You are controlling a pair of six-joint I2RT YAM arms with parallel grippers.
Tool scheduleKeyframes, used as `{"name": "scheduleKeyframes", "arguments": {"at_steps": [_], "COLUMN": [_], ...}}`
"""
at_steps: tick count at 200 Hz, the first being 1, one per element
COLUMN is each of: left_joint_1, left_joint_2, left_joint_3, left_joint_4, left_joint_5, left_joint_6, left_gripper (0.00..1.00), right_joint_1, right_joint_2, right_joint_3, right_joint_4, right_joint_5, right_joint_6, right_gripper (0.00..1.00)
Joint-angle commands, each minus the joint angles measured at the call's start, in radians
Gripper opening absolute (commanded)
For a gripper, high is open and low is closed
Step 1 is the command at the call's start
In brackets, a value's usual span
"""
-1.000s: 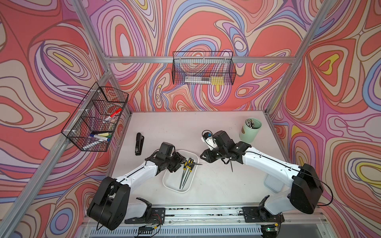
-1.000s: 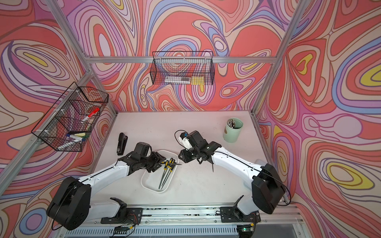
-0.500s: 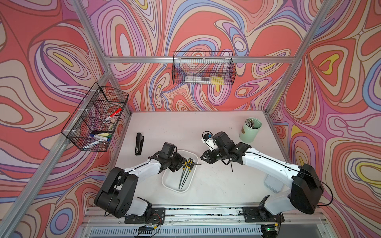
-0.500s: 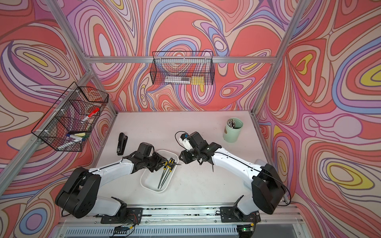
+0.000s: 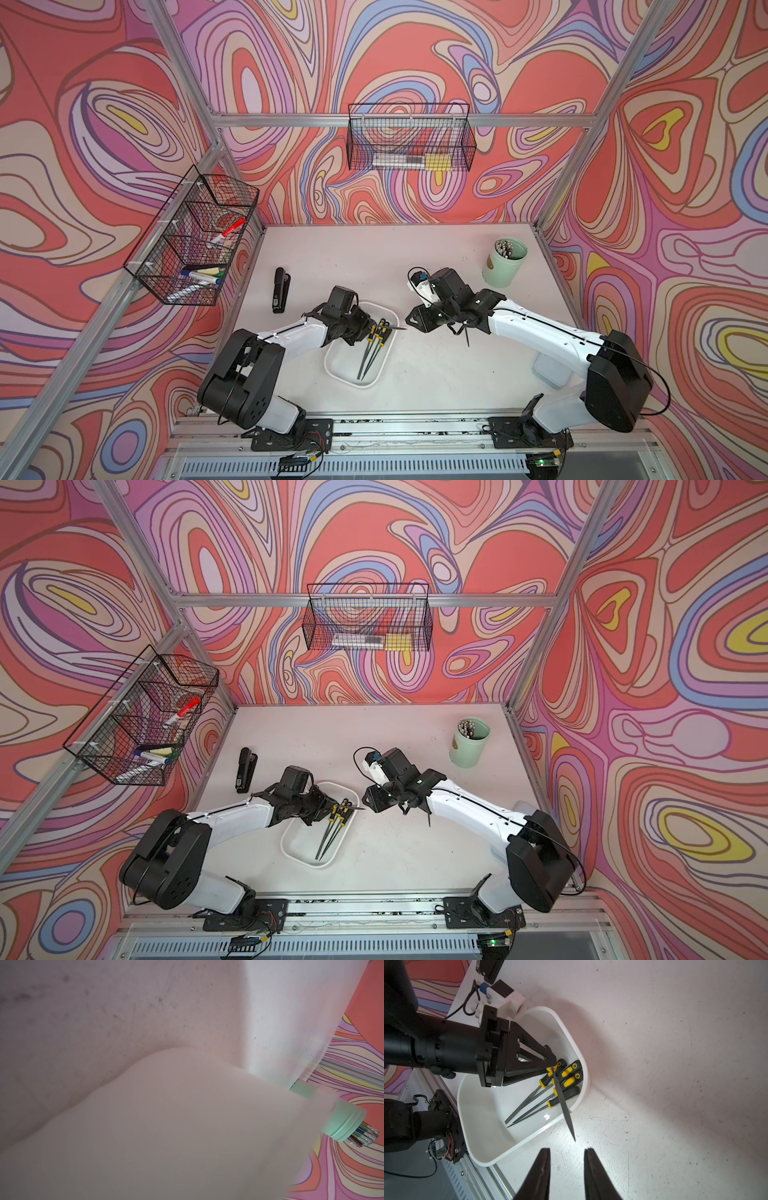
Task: Take the file tool out of the storage box
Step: Pick up the file tool from the storage box.
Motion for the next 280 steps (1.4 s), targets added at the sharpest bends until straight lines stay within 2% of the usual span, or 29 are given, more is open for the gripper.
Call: {"name": "scheduleKeyframes", "arguments": {"at_steps": [1, 43, 141, 168, 208, 252, 280], "left_joint_1": [0.005, 0.005, 0.005, 0.005, 0.005, 0.014, 0.023], "left_joint_2": [0.009, -0.001, -0.089, -0.134, -0.216, -0.327, -0.364], "left_joint_3": [0.018, 0.014, 0.029, 0.036, 0.085, 0.143, 0.14], "left_joint_4": [-0.016, -0.016, -0.029, -0.018, 0.017, 0.083, 0.249], "left_joint_5": [-0.008, -0.011, -0.043, -0.053, -0.026, 0.068, 0.212], "left_joint_6": [0.009, 0.009, 0.055, 0.086, 0.272, 0.486, 0.525], "left_gripper": [0.27, 0.16, 0.04, 0.01, 0.0, 0.0, 0.0], "right_joint_1": [0.007, 0.007, 0.007, 0.006, 0.001, -0.085, -0.175], "right_joint_2": [-0.029, -0.029, -0.041, -0.062, -0.092, -0.16, -0.196], "right_joint_3": [-0.016, -0.016, -0.033, -0.047, -0.03, -0.054, -0.094], "right_joint_4": [0.013, 0.016, 0.054, 0.087, 0.11, 0.254, 0.382], "right_joint_5": [0.011, 0.0, -0.05, -0.097, -0.173, -0.374, -0.512], "right_joint_6": [-0.006, -0.007, 0.003, 0.02, 0.046, 0.157, 0.257], "right_gripper": [0.29, 0.28, 0.27, 0.27, 0.28, 0.36, 0.38]}}
